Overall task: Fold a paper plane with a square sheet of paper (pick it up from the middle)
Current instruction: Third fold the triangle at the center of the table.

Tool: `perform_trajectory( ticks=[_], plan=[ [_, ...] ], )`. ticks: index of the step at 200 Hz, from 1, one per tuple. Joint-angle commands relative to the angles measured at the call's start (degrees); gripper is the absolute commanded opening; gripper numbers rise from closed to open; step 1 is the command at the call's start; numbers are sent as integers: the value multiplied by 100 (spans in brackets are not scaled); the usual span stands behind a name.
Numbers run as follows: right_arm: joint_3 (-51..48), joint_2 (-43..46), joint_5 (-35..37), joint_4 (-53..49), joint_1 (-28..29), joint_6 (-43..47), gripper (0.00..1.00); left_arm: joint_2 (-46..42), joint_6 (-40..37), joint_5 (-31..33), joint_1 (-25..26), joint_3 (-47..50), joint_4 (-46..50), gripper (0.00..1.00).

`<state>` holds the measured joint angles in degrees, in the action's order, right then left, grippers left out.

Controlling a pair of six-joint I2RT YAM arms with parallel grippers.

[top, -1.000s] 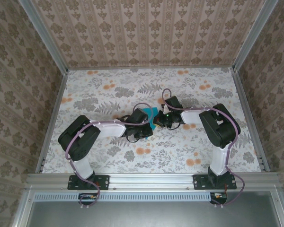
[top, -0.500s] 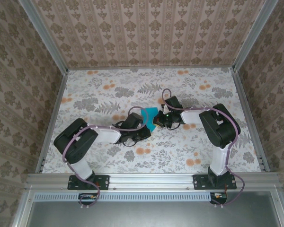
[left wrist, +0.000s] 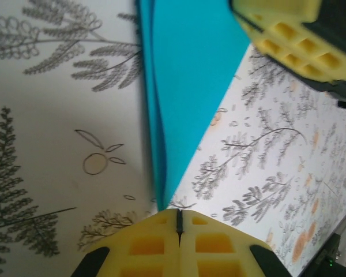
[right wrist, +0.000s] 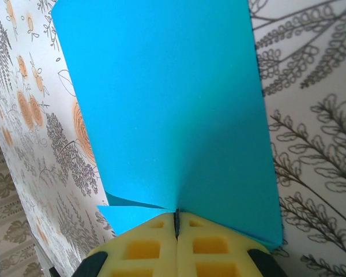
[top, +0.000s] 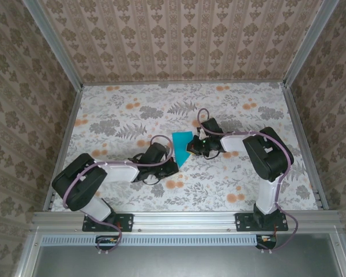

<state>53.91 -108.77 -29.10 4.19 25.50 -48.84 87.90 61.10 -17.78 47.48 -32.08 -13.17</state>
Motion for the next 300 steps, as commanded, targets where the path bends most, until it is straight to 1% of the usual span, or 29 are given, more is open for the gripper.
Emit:
perform_trajectory(
  ticks=[1, 22, 51, 74, 96, 119, 131, 164, 197, 248, 274, 300],
  plan=[
    [-468, -43, 365, -647, 23, -351, 1, -107, -301, 30, -51, -300, 265, 4],
    [-561, 101, 257, -471, 65, -565, 1, 145, -361, 51, -55, -539, 289, 4],
    [-455, 199, 251, -591, 61, -431, 1, 613, -328, 55, -64, -822, 326, 3],
    [-404, 228, 157, -546, 61, -323, 1, 785, -303, 104, -67, -857, 446, 1],
    [-345, 337, 22, -451, 35, -70, 2, 782, -309, 177, -55, -803, 707, 0],
    [-388, 603, -286, -131, 47, 517, 5, 830, -318, 178, -55, -761, 924, 0],
    [-537, 799, -278, -34, 95, 753, 6, 860, -324, 165, -46, -737, 940, 0],
    [-707, 967, -406, -9, 219, 920, 6, 949, -378, 170, -55, -756, 1053, 0],
    [-600, 829, -347, -204, 477, 988, 5, 944, -468, 179, -81, -805, 1170, 0],
    [-220, 320, -356, -488, 663, 1056, 4, 944, -498, 152, -90, -810, 1303, 0],
    [-224, 162, -213, -530, 549, 1039, 3, 953, -498, 156, -99, -827, 1578, 0],
    [-333, 78, -205, -378, 140, 1033, 3, 938, -452, 148, -123, -667, 1802, 0]
  ],
)
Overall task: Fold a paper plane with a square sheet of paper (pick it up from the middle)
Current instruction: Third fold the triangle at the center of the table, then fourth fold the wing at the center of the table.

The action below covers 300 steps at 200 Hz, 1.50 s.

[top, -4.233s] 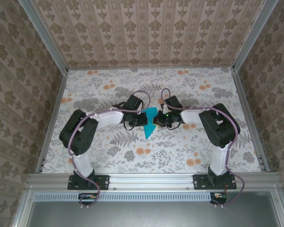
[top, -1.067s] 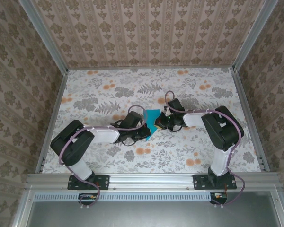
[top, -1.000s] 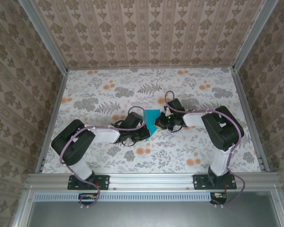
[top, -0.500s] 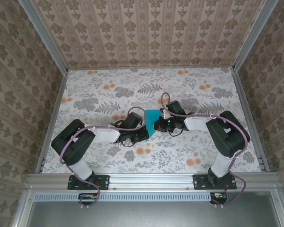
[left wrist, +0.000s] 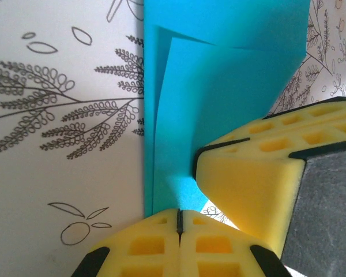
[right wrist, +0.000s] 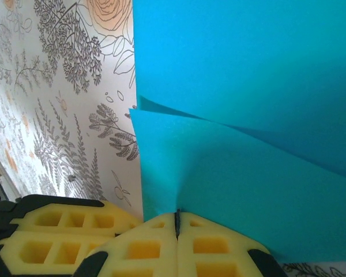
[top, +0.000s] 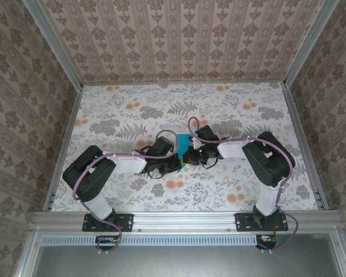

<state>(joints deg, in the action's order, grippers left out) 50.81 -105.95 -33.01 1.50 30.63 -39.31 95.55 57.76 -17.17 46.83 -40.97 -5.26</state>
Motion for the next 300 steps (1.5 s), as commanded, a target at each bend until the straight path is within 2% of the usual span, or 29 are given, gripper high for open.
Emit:
perform_trajectory(
  ticks=[1, 35, 75, 109, 142, 149, 166, 179, 199, 215, 235, 251, 269, 300],
  plan=[
    [-25, -214, 188, -112, -396, 85, 3, 169, -112, 85, -59, 230, 1010, 0],
    [-63, -249, 377, -163, -1034, 178, 3, 91, -28, 56, -130, 551, 930, 0],
    [-55, -163, 580, -196, -1364, 123, 3, 23, -84, 7, -166, 591, 868, 0],
    [-62, 325, 728, -288, -1447, 17, 3, -216, -294, -22, -240, 526, 860, 0],
    [-194, 917, 418, -202, -1446, -130, 6, -587, -724, -67, -315, 67, 863, 0],
    [-222, 1011, 346, -202, -1442, -150, 7, -645, -805, -60, -326, -66, 871, 5],
    [-312, 1212, 265, -198, -1448, -165, 14, -794, -1002, 63, -315, -390, 949, 21],
    [-379, 1342, 269, -195, -1450, -144, 25, -873, -1158, 294, -277, -631, 1090, 31],
    [-422, 1492, 252, -264, -1453, 22, 43, -857, -1314, 835, -96, -938, 1392, 40],
    [-496, 1572, 210, -241, -1455, 89, 52, -718, -1268, 1140, 113, -1049, 1439, 44],
    [-610, 1621, 146, -146, -1450, 74, 60, -463, -1198, 1309, 278, -1169, 1374, 44],
    [-673, 1622, 95, -91, -1451, 81, 64, -227, -1160, 1433, 318, -1303, 1396, 40],
    [-711, 1622, 92, -47, -1457, 80, 67, -30, -1081, 1662, 320, -1375, 1414, 33],
    [-726, 1536, 29, -2, -1448, 52, 70, 185, -1012, 2018, 268, -1422, 1390, 26]
  ],
)
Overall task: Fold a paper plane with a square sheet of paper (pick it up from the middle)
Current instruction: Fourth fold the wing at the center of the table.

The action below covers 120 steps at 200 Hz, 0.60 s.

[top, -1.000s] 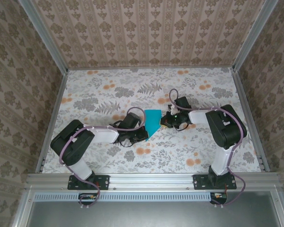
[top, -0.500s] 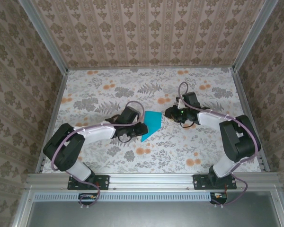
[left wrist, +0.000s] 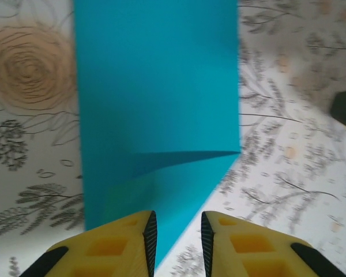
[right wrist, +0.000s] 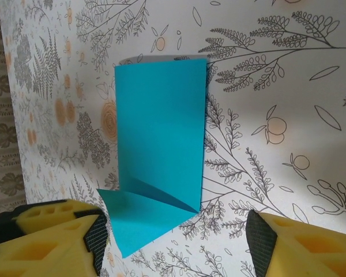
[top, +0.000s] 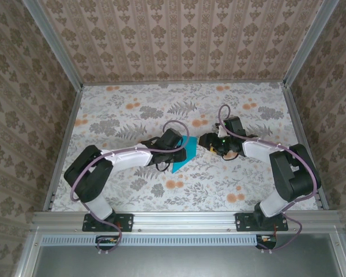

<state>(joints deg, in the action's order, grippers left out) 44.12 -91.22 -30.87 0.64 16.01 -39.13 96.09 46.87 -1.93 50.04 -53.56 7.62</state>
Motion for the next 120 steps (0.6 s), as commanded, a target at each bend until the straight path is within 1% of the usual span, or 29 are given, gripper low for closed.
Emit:
perform_trajectory(
  ticks=[1, 37, 74, 120],
  plan=[
    [-59, 57, -188, 93, 15, 27, 69, 134, 85, 507, -55, -159, 97, 26],
    [-66, -98, -381, 208, 8, -193, 68, 329, 447, 633, -74, 57, -193, 20],
    [-61, -203, -491, 253, 25, -357, 67, 469, 689, 702, -100, 144, -154, 14],
    [-33, -302, -472, 284, 167, -643, 64, 507, 1042, 688, -171, 352, -129, 10]
  ],
)
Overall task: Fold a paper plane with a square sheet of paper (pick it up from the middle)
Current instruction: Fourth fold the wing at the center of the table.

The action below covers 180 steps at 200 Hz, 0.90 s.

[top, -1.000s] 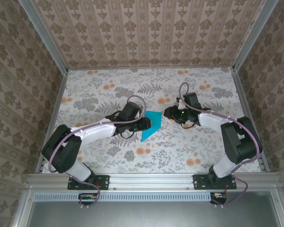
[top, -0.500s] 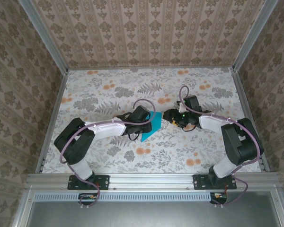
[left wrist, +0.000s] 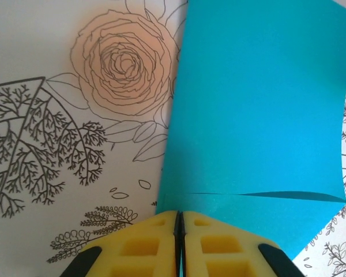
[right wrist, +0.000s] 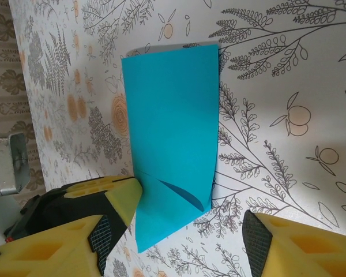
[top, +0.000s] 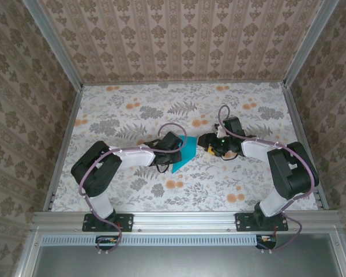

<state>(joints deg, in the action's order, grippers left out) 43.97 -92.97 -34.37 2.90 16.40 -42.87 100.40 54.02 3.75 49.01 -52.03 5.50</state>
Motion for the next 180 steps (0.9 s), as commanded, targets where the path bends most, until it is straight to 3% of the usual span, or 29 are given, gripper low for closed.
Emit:
perform_trajectory(
  ticks=[1, 58, 180],
  plan=[
    [-19, -135, -118, 56, 132, -281, 64, 76, 336, 123, -72, 205, 79, 10],
    [55, -450, 58, 178, 426, -807, 58, 94, 523, 2, -113, 415, -50, 8],
    [314, -806, -92, 214, 557, -797, 41, 118, 453, -92, -125, 413, -13, 7]
  ],
)
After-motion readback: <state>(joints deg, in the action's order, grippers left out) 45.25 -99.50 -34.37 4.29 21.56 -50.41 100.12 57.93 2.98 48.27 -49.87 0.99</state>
